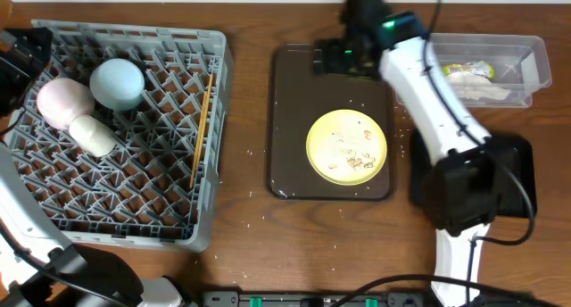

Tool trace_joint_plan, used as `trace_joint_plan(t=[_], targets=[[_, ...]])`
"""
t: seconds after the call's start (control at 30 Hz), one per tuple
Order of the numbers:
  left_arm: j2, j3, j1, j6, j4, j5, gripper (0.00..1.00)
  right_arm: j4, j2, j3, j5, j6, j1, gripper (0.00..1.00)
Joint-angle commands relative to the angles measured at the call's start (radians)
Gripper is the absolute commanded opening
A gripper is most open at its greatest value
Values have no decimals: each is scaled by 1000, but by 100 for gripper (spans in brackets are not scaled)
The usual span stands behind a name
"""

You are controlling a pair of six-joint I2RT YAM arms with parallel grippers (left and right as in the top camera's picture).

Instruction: Sort waste into correct bins and load items into the dishwasher

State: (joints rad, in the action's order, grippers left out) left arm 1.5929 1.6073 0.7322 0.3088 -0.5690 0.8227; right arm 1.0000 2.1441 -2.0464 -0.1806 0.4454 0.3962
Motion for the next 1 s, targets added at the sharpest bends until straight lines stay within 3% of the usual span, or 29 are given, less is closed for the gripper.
trace_joint_plan(t=[0.0,0.07,0.13,0.23,0.33,0.57,0.67,0.97], targets=[[-20,0,2,-21,2,-5,99,-40,1,-2,-65,136,94,96],[-20,0,2,-21,2,-5,98,-37,1,-1,-46,130,143,99],[-20,0,2,-21,2,-5,98,-36,7,0,56,121,184,78],[-20,0,2,-21,2,-5,98,61,13,0,304,292,239,63],[-20,0,2,-21,2,-5,99,148,35,3,452,420,280,66],[-20,0,2,-21,2,-5,99,147,179,3,453,452,317,65],[-20,0,2,-21,2,-5,98,189,233,3,429,452,307,59],[-20,0,2,-21,2,-5,98,242,254,3,436,452,301,53]])
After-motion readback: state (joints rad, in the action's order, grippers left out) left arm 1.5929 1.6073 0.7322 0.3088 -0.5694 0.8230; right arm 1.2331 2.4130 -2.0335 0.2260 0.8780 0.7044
